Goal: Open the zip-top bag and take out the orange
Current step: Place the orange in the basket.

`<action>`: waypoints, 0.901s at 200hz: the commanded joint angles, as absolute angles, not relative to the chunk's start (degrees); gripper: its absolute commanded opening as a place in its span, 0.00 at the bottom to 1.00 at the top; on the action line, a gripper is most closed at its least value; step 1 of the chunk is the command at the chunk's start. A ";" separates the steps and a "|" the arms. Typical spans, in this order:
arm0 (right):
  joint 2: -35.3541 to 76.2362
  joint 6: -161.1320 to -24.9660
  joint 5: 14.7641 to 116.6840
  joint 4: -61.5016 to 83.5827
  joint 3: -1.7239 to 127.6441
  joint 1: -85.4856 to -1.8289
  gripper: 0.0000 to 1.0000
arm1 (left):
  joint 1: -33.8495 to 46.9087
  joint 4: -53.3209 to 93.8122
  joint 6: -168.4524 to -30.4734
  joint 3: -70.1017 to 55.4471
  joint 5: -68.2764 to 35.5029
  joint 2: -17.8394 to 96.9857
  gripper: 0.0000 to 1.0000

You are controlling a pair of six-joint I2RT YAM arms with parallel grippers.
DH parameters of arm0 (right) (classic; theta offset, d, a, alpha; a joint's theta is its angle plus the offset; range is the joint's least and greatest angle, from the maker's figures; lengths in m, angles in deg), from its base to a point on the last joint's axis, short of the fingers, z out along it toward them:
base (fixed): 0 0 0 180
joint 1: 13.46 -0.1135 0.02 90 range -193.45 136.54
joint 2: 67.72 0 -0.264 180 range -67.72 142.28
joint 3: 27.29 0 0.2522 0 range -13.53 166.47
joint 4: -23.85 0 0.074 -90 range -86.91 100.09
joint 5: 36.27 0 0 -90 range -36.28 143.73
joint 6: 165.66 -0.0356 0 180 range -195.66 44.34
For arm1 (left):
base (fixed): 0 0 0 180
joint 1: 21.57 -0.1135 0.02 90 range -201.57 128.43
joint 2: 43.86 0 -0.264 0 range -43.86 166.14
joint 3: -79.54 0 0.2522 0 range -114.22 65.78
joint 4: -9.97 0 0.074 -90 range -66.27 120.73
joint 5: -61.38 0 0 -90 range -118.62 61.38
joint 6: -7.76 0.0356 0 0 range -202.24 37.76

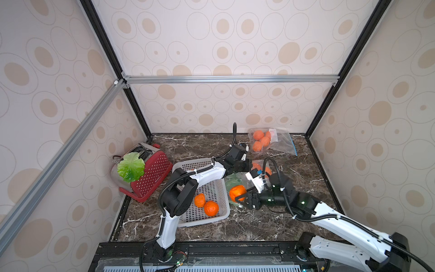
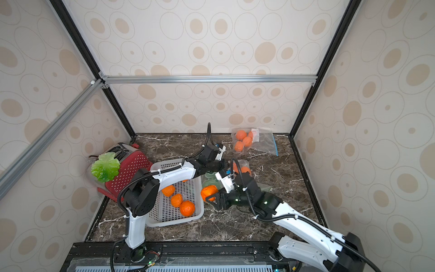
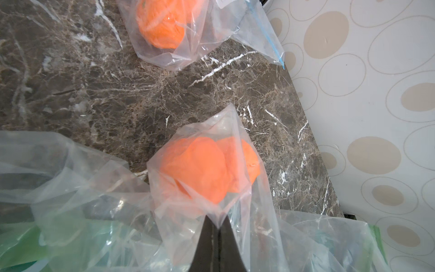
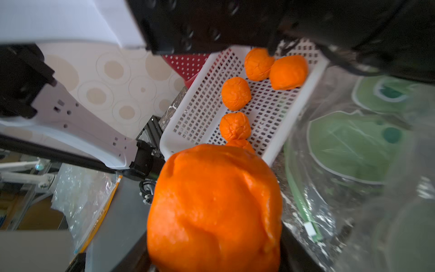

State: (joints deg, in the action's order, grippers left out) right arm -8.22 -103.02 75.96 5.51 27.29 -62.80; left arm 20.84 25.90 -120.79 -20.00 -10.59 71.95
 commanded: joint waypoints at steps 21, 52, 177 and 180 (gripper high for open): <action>4.78 -98.06 66.80 23.09 27.22 -68.48 0.58 | 20.32 25.13 -119.45 -21.83 -9.65 69.51 0.00; 11.25 -98.69 67.10 28.91 27.70 -68.95 0.60 | 20.19 25.39 -118.86 -21.28 -9.83 69.18 0.00; 8.93 -93.42 58.04 20.30 30.97 -69.52 0.91 | 19.85 25.89 -118.27 -21.51 -10.06 68.91 0.00; 8.53 -93.12 58.04 19.99 30.87 -69.51 0.91 | 19.91 25.84 -118.28 -21.43 -10.07 68.86 0.00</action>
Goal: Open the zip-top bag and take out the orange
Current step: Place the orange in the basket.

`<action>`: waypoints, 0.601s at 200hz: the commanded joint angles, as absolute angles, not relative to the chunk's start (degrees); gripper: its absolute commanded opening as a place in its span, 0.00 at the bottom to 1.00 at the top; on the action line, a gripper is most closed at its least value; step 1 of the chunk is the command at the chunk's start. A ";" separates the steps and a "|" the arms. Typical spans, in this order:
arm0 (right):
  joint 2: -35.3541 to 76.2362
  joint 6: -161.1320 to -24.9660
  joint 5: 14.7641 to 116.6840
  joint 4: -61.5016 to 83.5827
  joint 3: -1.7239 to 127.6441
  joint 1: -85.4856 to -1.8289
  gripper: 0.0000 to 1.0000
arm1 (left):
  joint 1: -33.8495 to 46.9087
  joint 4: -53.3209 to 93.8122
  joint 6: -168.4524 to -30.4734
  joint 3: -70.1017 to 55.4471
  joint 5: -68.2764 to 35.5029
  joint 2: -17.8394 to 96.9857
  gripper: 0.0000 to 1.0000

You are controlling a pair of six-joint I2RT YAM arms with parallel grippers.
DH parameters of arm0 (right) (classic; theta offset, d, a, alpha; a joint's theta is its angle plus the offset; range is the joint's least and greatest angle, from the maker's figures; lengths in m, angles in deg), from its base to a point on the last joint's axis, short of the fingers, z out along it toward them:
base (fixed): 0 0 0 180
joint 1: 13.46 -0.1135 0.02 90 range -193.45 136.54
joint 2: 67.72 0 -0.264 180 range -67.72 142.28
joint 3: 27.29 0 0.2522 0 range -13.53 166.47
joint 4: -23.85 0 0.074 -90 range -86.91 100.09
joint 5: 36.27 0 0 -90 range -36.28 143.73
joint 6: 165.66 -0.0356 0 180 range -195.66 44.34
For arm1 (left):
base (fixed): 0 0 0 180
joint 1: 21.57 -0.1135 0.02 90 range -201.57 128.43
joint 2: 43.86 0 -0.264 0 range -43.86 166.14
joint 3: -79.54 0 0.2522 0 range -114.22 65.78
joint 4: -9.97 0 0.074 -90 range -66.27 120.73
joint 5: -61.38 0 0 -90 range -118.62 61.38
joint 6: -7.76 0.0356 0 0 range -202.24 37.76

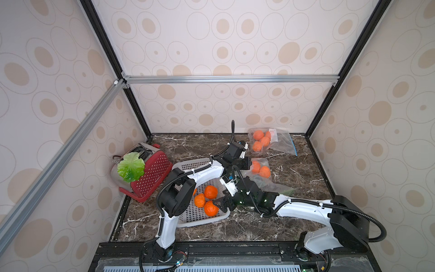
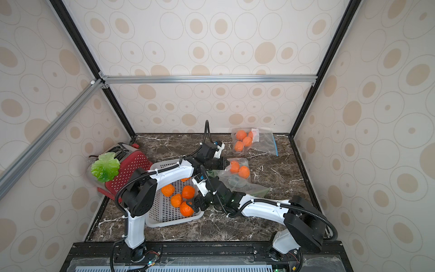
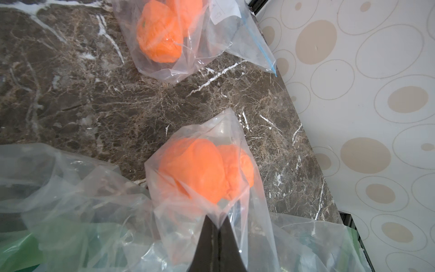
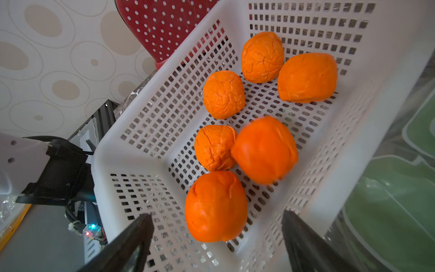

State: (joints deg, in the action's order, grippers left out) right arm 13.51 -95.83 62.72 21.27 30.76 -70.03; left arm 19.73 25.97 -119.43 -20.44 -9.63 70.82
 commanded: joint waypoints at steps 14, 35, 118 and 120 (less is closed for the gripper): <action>6.20 -91.65 57.39 17.36 31.18 -69.45 0.89 | 19.83 25.64 -118.18 -21.07 -10.15 68.65 0.00; 1.02 -89.96 53.31 8.97 31.83 -69.35 0.83 | 19.77 26.22 -117.57 -21.10 -10.87 68.34 0.00; -27.55 -102.24 37.39 -34.82 32.77 -68.66 0.36 | 19.60 26.57 -117.31 -21.59 -10.70 68.36 0.00; -27.58 -103.01 37.23 -36.43 33.33 -68.61 0.36 | 19.60 26.66 -117.31 -21.59 -10.78 68.38 0.00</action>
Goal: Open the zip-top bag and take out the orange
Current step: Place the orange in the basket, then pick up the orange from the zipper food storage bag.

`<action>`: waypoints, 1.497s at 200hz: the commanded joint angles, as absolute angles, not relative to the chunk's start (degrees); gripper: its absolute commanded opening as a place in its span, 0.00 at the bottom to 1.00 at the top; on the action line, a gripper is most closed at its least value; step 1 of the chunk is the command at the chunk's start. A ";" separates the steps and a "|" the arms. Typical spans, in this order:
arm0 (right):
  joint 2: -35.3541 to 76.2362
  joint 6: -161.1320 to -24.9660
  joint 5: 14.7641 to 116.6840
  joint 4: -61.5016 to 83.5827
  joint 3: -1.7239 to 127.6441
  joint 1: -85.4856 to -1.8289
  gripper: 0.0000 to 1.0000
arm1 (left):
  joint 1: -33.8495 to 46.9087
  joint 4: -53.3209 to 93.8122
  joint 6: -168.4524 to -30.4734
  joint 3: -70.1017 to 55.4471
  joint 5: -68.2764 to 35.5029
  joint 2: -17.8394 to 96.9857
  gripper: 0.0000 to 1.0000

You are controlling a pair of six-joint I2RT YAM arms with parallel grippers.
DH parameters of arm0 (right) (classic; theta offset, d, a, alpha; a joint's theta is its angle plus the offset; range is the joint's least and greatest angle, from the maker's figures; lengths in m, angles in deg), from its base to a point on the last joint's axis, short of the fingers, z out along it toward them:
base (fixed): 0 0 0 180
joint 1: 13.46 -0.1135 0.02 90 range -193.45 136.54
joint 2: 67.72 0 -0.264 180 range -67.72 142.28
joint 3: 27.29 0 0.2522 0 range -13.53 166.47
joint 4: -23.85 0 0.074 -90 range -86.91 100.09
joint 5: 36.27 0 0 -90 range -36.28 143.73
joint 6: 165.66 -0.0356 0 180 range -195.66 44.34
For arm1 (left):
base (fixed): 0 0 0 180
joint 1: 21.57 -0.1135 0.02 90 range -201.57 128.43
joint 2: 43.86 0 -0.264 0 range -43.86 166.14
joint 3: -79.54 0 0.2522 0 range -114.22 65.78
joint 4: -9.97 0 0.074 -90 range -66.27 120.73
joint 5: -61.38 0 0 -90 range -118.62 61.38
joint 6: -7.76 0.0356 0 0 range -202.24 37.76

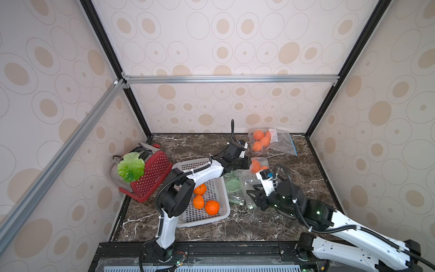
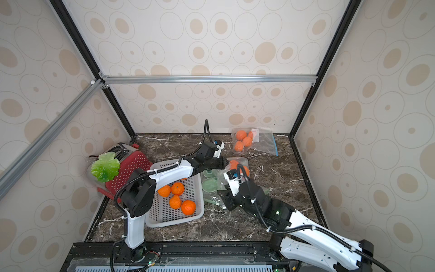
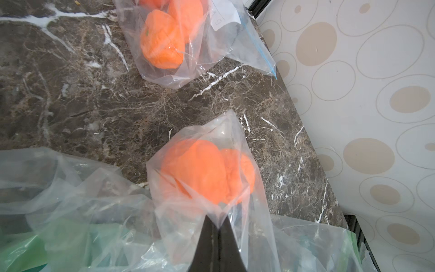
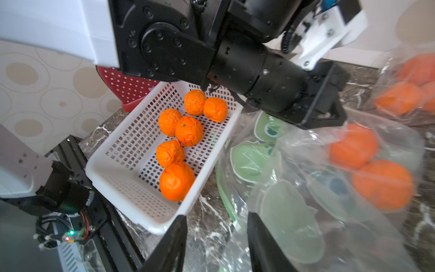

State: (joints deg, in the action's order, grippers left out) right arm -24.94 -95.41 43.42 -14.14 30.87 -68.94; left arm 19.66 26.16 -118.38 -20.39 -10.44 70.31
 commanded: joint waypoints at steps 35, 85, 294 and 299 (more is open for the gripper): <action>-23.86 -113.66 31.68 -57.37 40.62 -68.76 0.30 | 19.36 27.33 -117.00 -21.75 -11.32 68.55 0.00; -16.77 -117.60 21.61 -55.49 38.44 -68.57 0.23 | 18.77 28.39 -116.89 -23.00 -10.61 69.72 0.00; 1.51 -106.46 44.85 -3.02 22.57 -37.77 0.32 | 19.14 37.31 -114.04 -21.84 5.86 67.90 0.44; 1.08 -105.99 44.57 -3.37 22.30 -37.65 0.31 | 19.12 40.06 -111.55 -22.25 4.58 67.26 0.47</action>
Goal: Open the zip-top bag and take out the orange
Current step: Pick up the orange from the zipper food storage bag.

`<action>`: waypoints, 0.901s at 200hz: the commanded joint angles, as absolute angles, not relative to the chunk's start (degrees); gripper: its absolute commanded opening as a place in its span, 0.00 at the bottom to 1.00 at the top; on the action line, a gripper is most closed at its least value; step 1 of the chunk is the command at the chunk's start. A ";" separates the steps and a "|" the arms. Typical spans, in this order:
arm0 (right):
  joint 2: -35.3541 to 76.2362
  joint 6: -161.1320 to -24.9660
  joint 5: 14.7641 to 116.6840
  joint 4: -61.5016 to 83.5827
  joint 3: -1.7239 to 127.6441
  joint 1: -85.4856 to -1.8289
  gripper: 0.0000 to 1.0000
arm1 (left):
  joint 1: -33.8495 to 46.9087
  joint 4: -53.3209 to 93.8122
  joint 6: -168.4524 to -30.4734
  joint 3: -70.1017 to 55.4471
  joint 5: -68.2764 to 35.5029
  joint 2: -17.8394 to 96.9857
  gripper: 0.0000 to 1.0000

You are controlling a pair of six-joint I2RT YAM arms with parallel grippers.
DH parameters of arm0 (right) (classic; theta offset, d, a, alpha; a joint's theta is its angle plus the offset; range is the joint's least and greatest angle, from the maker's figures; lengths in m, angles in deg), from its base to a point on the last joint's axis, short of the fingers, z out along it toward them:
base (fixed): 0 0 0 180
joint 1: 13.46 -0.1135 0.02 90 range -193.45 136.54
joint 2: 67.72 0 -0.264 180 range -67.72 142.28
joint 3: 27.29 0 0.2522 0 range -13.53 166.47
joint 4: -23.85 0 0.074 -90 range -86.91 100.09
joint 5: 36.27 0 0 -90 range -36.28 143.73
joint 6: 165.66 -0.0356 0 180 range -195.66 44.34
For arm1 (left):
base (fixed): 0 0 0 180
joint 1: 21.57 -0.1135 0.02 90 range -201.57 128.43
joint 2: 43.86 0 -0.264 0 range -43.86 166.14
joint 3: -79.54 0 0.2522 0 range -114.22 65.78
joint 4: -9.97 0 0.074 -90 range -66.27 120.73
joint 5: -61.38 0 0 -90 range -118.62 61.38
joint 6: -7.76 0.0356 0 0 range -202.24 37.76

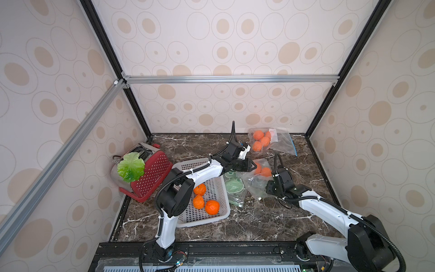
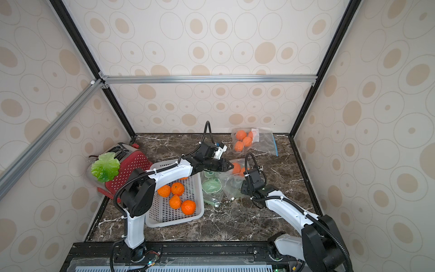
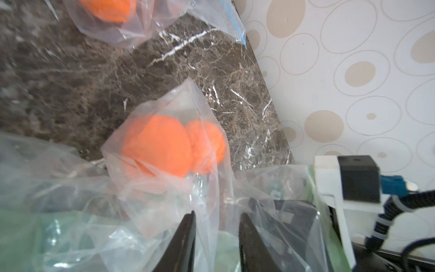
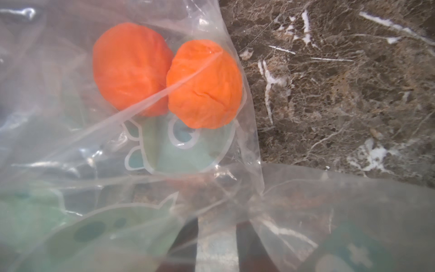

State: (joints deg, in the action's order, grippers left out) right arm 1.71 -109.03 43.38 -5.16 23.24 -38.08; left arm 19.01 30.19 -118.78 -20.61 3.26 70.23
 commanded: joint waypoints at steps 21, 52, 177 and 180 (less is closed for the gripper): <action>-2.13 -103.92 42.91 -2.46 19.30 -37.19 0.32 | 18.96 47.90 -103.84 -24.88 -1.76 65.46 0.54; -7.42 -102.74 41.44 -1.62 15.24 -36.75 0.31 | 16.95 49.49 -101.50 -31.32 -8.57 66.71 0.65; -8.66 -101.55 44.68 -2.83 12.23 -36.69 0.34 | 19.70 58.60 -101.49 -58.91 -0.30 91.60 0.67; -8.70 -101.56 44.74 -2.83 12.22 -36.66 0.34 | 19.78 58.68 -101.53 -59.01 -0.30 91.77 0.67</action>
